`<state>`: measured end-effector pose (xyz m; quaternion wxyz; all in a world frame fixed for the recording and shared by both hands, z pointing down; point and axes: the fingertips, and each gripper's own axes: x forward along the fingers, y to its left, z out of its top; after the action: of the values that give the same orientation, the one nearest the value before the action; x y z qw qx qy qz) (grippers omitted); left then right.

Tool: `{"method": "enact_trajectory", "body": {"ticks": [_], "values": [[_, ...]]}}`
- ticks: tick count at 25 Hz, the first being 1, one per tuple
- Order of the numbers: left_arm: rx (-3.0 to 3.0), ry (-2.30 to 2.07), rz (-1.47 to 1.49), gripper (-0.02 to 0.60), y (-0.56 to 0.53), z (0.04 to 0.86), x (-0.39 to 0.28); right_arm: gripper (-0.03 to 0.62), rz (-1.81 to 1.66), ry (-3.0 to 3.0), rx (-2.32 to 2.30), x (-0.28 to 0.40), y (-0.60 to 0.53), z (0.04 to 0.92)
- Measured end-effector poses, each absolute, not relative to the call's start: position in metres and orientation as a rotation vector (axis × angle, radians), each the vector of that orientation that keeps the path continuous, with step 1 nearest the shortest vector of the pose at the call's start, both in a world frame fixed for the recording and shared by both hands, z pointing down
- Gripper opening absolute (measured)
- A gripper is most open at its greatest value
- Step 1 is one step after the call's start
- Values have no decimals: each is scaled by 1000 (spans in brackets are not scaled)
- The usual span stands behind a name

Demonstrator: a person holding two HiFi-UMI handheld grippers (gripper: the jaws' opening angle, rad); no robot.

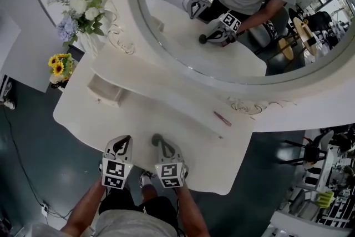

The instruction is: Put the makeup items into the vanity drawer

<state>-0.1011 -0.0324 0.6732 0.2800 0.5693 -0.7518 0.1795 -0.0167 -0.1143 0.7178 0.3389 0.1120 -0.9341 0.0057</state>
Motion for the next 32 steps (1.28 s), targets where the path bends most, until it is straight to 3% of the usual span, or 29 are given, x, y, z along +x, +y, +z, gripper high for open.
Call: {"method": "enact_trajectory", "body": {"ticks": [19, 32], "values": [[1476, -2242, 442, 0, -26, 581, -168, 14, -68, -2655, 230, -94, -119, 598], [1343, -2347, 411, 0, 9, 562, -236, 14, -121, -2716, 68, -185, -90, 577]]}}
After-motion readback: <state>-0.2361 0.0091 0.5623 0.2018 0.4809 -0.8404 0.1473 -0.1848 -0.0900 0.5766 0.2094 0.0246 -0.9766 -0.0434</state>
